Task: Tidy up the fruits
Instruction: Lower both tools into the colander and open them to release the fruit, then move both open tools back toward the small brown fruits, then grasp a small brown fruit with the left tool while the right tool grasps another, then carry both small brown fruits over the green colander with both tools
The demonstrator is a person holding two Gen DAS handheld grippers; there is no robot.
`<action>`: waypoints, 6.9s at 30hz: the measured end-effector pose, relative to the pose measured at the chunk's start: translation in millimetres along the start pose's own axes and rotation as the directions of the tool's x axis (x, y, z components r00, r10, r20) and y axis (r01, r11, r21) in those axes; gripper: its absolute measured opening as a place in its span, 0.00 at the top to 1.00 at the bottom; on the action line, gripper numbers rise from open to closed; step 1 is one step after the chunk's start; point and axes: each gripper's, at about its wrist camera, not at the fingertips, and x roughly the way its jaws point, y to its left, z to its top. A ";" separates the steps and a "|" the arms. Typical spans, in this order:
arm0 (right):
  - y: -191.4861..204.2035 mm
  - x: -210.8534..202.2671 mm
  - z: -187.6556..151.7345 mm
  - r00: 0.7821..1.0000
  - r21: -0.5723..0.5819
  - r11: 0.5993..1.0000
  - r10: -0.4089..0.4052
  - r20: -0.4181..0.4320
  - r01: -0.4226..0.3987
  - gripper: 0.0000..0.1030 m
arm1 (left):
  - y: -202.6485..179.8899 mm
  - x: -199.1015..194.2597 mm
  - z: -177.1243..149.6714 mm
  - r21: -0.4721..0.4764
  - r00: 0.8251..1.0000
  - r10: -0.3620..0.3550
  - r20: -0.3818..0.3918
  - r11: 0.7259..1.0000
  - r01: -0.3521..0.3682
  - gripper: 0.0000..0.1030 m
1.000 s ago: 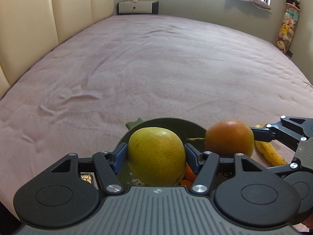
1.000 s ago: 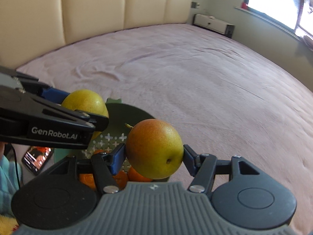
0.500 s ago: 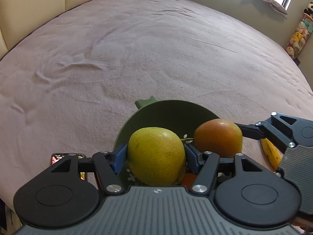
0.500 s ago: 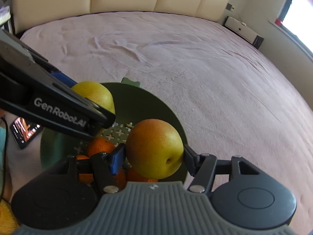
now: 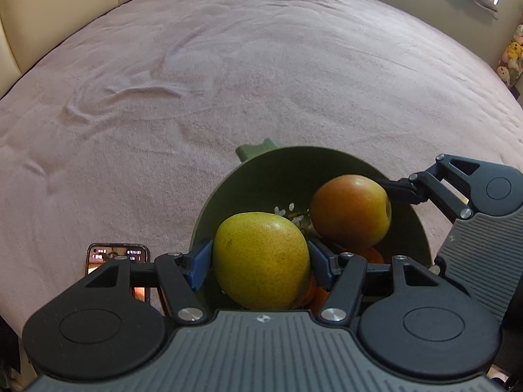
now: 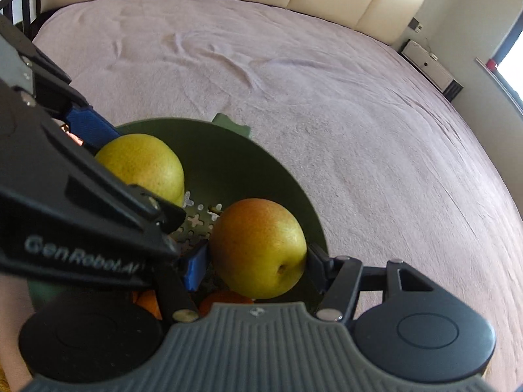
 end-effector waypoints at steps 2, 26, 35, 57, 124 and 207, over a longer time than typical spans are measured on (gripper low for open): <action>0.4 3.7 -0.5 1.000 -0.003 1.000 0.006 -0.001 -0.006 0.42 | 0.2 2.5 -0.6 -0.002 1.000 0.010 -0.009 1.000 -0.010 0.30; -4.0 24.4 -9.5 0.994 0.094 0.991 0.103 -0.024 -0.100 0.42 | -8.2 5.7 -0.4 0.018 0.997 0.070 -0.027 0.997 -0.070 0.26; -3.4 16.0 -7.1 0.997 0.070 0.996 0.063 -0.033 -0.060 0.41 | -6.8 5.2 0.2 0.003 0.996 0.072 -0.050 0.997 -0.072 0.24; -13.1 -65.5 -26.6 0.994 0.148 0.984 -0.104 0.015 0.101 0.31 | -44.2 -37.8 -6.1 0.132 0.989 0.084 0.125 0.986 -0.101 0.20; -45.9 -121.8 -272.7 0.933 0.823 0.440 -0.198 -0.301 0.359 0.60 | -187.6 25.1 -130.2 0.521 0.963 -0.255 0.088 0.836 0.174 0.48; 14.2 -148.7 -84.3 0.981 0.446 0.892 -0.146 0.126 0.075 0.79 | -91.3 -83.2 -49.3 0.380 0.962 -0.196 0.190 0.918 0.112 0.74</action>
